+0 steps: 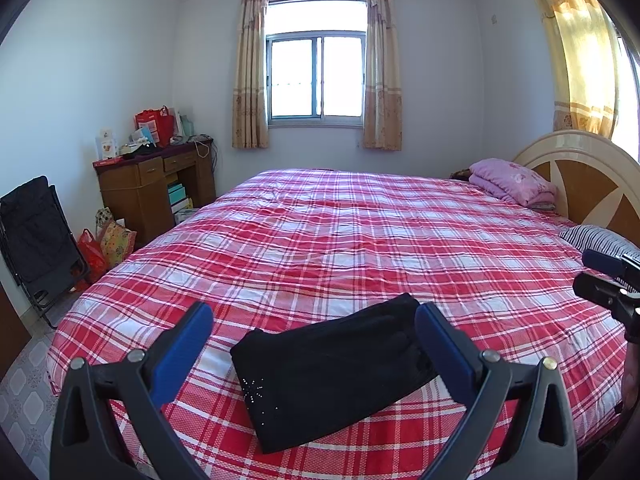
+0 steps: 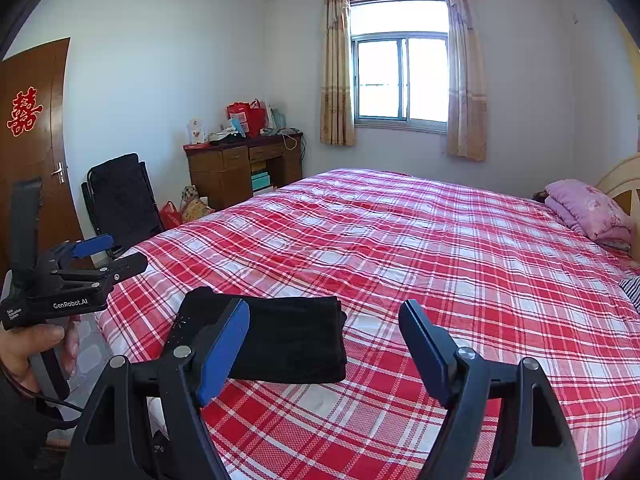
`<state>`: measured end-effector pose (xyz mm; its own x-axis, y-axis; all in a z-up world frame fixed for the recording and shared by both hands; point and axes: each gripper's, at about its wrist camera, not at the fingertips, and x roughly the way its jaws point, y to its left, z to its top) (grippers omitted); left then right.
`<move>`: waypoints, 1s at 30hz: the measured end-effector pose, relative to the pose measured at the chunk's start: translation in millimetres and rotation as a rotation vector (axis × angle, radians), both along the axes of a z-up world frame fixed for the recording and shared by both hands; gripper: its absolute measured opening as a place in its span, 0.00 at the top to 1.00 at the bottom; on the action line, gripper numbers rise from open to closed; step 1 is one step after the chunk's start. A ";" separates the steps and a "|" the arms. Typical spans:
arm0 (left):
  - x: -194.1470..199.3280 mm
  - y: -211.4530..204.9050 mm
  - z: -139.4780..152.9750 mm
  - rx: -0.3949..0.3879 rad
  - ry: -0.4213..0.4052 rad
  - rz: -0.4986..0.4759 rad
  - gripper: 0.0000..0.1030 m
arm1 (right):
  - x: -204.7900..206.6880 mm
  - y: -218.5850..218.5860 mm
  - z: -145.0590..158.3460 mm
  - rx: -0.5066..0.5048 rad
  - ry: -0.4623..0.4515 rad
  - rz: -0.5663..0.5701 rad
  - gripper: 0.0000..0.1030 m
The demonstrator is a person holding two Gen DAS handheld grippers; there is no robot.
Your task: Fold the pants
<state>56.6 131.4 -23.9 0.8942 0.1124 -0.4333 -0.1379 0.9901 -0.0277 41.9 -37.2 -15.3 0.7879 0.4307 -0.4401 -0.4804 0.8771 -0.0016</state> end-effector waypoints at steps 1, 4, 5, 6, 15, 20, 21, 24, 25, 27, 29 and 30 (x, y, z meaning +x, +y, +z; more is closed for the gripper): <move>0.1 -0.3 0.0 0.001 0.001 -0.001 0.00 | 0.0 0.1 0.0 -0.001 0.000 -0.001 0.24; 0.0 -1.3 -0.4 0.004 0.004 -0.001 0.00 | 0.1 -0.2 -0.5 -0.002 -0.001 -0.001 0.24; -0.1 -1.4 -0.4 0.004 0.004 0.000 0.00 | 0.0 0.0 -0.5 -0.003 -0.001 -0.001 0.24; 0.0 -1.5 -0.6 0.005 0.005 0.002 0.00 | 0.4 -0.7 -0.6 -0.004 -0.001 -0.001 0.24; 1.3 -1.4 -0.2 0.009 0.019 0.018 0.00 | -0.3 -2.8 -0.9 -0.008 -0.003 0.003 0.24; 1.5 -2.7 0.0 0.023 0.015 0.033 0.00 | -0.1 -2.2 -2.7 -0.015 -0.003 0.004 0.24; 1.9 -1.7 -0.1 0.017 0.013 0.038 0.00 | 0.0 -1.8 -2.9 -0.017 -0.002 0.005 0.24; 3.0 0.4 -0.7 0.006 0.012 0.049 0.00 | -0.1 -1.4 -3.6 -0.023 -0.004 0.007 0.24; 3.5 1.2 -1.1 0.007 0.013 0.062 0.00 | -0.1 -0.7 -3.8 -0.025 -0.004 0.008 0.24; 4.8 1.0 -2.7 0.023 0.018 0.087 0.00 | 0.4 0.1 -4.6 -0.029 -0.004 0.009 0.24; 5.9 0.6 -4.3 0.029 0.020 0.096 0.00 | 1.1 1.9 -6.2 -0.034 -0.003 0.010 0.24; 6.2 0.8 -5.1 0.025 0.023 0.094 0.00 | 1.6 2.0 -6.7 -0.036 -0.002 0.010 0.24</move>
<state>62.8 132.2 -29.0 0.8690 0.2070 -0.4494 -0.2310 0.9730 0.0014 43.5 -35.3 -22.0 0.7844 0.4225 -0.4540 -0.4892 0.8715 -0.0342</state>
